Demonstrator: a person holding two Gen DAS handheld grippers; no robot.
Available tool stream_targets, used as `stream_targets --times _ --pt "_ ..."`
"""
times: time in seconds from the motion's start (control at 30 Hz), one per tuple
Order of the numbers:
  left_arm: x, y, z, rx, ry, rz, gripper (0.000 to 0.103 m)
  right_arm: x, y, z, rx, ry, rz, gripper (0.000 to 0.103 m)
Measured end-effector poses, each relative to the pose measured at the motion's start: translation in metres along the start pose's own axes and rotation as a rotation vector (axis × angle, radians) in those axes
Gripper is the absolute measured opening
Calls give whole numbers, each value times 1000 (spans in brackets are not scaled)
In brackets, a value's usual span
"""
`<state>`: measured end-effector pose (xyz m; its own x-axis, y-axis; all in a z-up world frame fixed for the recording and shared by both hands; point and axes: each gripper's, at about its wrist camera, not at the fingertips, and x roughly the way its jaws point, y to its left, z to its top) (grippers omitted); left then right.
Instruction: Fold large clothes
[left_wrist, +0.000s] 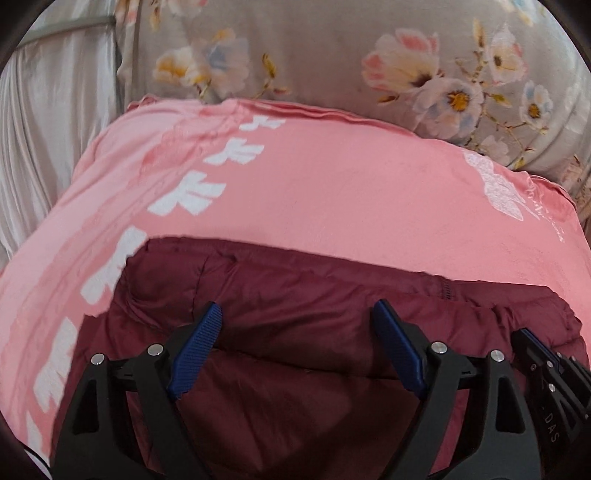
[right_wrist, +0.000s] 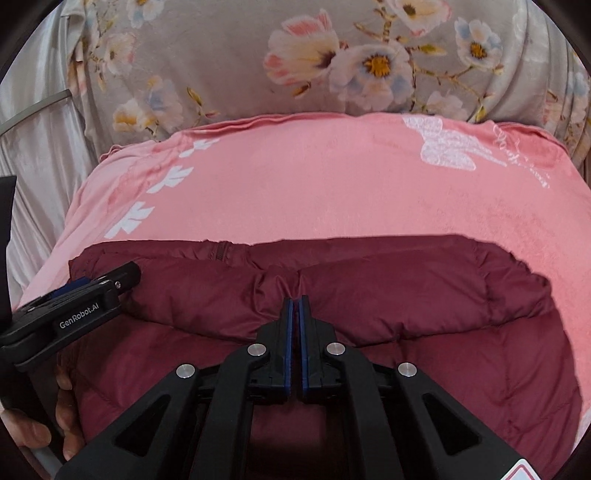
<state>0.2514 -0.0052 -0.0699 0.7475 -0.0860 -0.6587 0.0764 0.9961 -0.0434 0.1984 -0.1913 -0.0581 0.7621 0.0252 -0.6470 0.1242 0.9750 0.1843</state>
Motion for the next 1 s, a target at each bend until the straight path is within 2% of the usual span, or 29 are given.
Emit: stream_targets --times 0.13,0.37,0.73,0.93,1.0 --pt "8 9 -9 -43 14 -12 82 7 3 -3 -12 20 -3 0" --pt "12 3 -14 -21 12 19 83 14 3 -6 1 56 2 0" --pt "23 -1 -16 -4 43 38 85 20 6 -7 -23 67 -25 0" --pt "24 -1 -15 -3 46 42 85 19 13 -7 -58 69 -70 0" --pt "24 0 -15 -6 50 30 85 7 18 -6 -67 70 -93 0"
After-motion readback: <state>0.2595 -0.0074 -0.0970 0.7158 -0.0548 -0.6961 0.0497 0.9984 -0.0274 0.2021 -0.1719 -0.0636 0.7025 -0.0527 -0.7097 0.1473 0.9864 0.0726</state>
